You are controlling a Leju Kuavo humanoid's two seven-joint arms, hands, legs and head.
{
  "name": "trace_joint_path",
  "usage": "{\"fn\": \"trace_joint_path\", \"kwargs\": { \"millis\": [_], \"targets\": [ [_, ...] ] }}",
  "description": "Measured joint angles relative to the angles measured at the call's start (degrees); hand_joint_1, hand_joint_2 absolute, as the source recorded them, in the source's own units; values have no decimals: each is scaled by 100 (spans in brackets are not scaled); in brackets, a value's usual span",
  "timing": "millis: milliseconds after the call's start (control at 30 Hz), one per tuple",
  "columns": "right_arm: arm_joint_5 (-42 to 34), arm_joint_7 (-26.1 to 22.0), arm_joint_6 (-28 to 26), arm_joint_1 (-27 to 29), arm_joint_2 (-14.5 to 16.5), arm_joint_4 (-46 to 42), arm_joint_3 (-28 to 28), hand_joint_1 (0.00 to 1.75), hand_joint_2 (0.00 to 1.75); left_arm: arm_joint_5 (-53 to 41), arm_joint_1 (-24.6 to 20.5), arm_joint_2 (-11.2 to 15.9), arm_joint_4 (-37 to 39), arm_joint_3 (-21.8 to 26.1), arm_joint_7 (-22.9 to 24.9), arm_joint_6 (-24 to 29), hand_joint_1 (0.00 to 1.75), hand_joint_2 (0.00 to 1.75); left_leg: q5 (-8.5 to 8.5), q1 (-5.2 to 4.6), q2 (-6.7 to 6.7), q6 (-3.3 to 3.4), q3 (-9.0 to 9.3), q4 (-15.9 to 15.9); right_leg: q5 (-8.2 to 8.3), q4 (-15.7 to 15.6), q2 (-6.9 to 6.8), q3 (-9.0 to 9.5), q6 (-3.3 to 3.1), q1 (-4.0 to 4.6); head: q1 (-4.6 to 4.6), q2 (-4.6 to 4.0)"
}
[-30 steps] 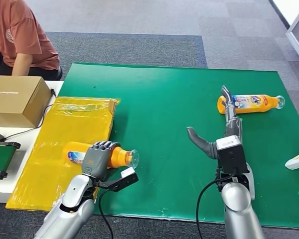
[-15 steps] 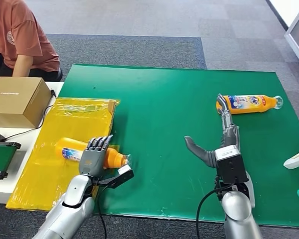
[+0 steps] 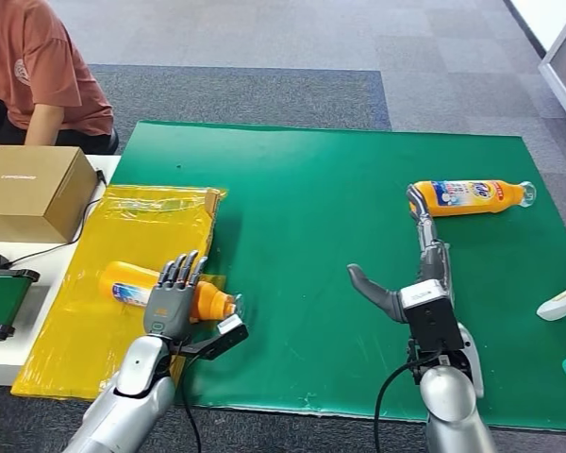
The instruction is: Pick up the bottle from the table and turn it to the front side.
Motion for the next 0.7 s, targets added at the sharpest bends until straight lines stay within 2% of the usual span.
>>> {"fn": "trace_joint_path", "kwargs": {
  "millis": [100,200,433,567,700],
  "targets": [
    [83,47,86,42,-20,8,0,0,175,-6,49,-16,-43,16,-94,17,0,0,0,0,0,0,0,0,0,0,-1,1,0,0,1,-1],
    [128,54,134,128,-24,52,2,0,175,-102,202,-34,-253,18,-109,185,0,0,-1,0,-1,1,-3,0,-1,0,-1,-2,1,-1,0,-1],
    [129,54,42,247,-31,202,41,0,175,-547,657,-145,-1183,68,-128,1023,0,0,-2,-1,0,2,-22,1,-1,0,-2,-19,1,-1,-1,0],
    [102,75,-59,343,-56,239,50,0,175,-693,902,-283,-1889,266,-416,1085,0,0,-2,-1,-1,2,-25,1,-1,0,-2,-22,1,-1,1,0],
    [121,120,-129,421,-69,240,50,0,175,-838,1084,-335,-2364,316,-375,1084,0,0,-3,0,0,2,-25,0,-2,-1,-2,-24,1,-1,0,-1]
  ]
}}
